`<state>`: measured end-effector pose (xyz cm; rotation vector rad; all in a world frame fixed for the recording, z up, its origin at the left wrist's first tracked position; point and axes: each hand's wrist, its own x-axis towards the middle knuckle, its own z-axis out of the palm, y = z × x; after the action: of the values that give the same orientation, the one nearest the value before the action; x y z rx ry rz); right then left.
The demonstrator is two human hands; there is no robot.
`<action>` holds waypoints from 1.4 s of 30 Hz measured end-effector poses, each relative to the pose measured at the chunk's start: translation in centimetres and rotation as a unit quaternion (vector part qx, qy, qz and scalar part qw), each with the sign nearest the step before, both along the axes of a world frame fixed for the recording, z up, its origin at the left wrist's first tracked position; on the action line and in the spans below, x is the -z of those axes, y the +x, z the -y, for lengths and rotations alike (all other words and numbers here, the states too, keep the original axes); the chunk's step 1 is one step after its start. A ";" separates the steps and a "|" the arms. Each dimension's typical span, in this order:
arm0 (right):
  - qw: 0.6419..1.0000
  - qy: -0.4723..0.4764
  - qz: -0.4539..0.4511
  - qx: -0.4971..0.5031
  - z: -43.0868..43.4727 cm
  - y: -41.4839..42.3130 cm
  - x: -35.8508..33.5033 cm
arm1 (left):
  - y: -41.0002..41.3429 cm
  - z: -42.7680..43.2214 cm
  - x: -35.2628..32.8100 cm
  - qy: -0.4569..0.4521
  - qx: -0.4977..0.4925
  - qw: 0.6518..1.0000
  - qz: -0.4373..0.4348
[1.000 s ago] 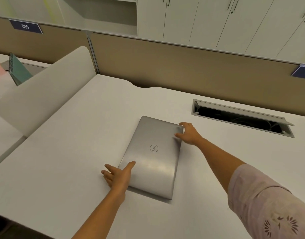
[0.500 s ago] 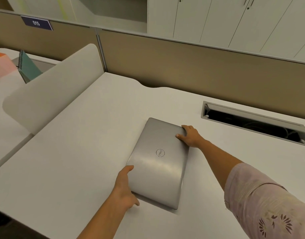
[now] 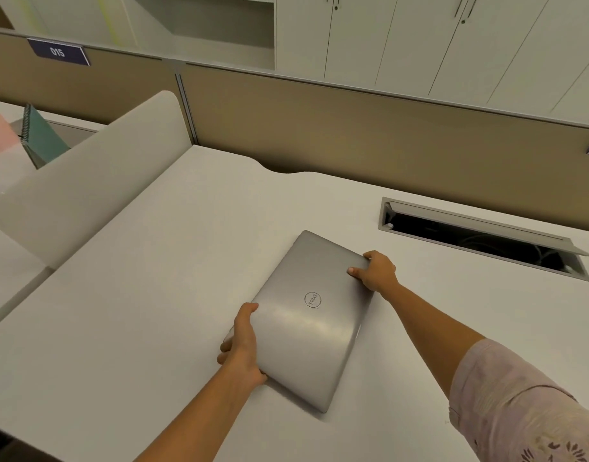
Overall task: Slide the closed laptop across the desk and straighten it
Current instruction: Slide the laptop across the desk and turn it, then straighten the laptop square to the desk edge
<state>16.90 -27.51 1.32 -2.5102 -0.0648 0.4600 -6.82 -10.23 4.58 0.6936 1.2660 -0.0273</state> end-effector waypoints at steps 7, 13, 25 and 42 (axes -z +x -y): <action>0.990 0.042 0.013 0.133 6.1 -2.6 0.1 | 3.4 1.9 1.0 0.147 0.041 0.988 -0.023; 0.976 0.047 -0.002 0.215 11.9 -5.9 -0.3 | 5.4 3.7 1.3 0.228 0.173 0.957 -0.045; 0.951 0.017 -0.026 0.308 21.4 -15.5 -0.5 | 10.1 9.1 1.6 0.399 0.375 0.836 -0.026; 0.952 -0.125 0.129 -0.247 22.7 -20.0 2.4 | -0.7 12.1 7.6 0.675 0.664 0.264 0.185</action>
<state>-3.11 -50.21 -1.05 -2.7836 -0.7970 0.3443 -7.57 -22.32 -2.98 2.9182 -0.5630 -0.1563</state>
